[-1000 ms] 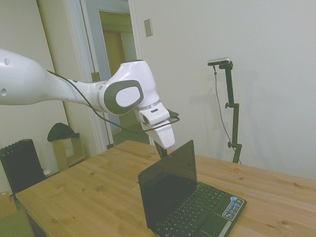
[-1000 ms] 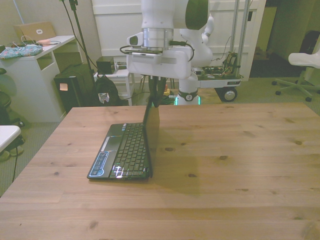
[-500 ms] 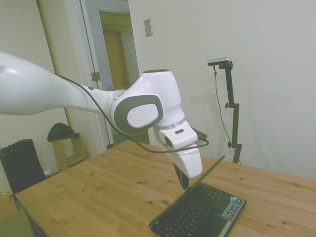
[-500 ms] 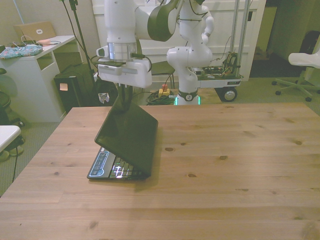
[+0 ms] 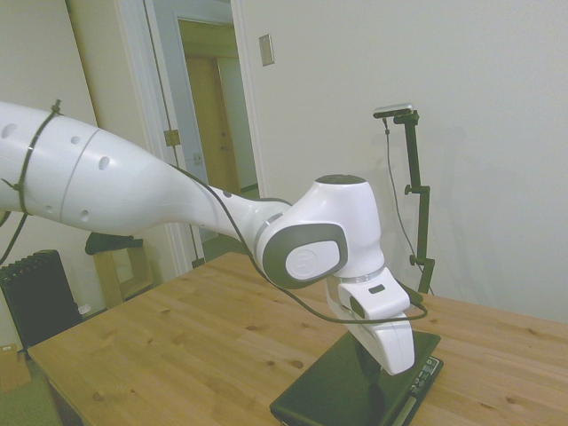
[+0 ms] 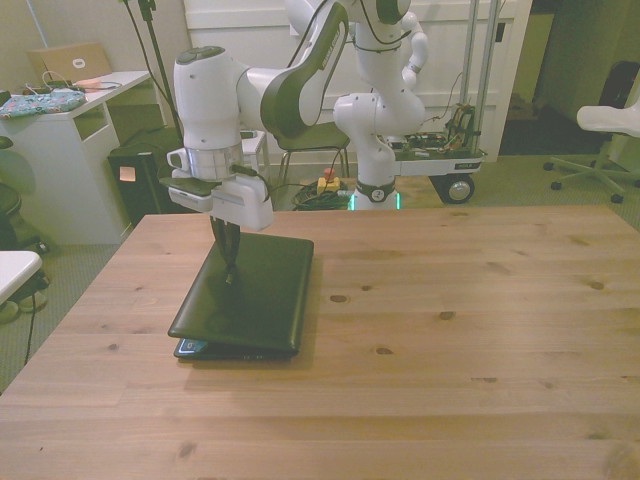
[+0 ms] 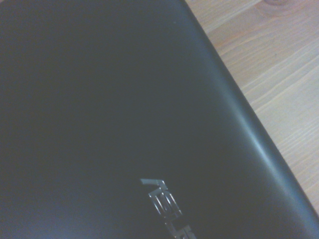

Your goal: Close the laptop

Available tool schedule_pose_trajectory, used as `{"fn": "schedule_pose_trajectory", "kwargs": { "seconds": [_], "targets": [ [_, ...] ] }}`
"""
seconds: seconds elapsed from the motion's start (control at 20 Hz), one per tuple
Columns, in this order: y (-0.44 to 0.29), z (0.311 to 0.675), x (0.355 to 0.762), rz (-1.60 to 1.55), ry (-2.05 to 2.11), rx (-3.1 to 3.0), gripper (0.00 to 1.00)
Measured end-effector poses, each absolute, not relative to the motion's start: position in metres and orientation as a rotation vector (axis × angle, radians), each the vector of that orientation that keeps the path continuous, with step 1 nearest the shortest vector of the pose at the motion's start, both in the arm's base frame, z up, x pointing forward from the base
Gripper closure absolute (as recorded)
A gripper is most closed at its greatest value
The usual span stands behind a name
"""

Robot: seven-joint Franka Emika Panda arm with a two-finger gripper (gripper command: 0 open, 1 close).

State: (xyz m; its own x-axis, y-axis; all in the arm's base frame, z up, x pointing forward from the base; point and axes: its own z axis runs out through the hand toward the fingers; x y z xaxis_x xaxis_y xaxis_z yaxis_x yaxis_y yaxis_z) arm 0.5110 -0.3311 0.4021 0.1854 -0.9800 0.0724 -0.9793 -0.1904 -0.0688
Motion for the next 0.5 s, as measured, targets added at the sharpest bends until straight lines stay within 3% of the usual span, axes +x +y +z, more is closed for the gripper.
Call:
{"fn": "schedule_pose_trajectory", "kwargs": {
  "seconds": [0.3,0.5],
  "targets": [
    [-0.326,0.411,0.511,-0.192,1.960,-2.428,1.00],
    [-0.294,0.468,0.488,-0.237,1.799,-2.484,1.00]
  ]
}}
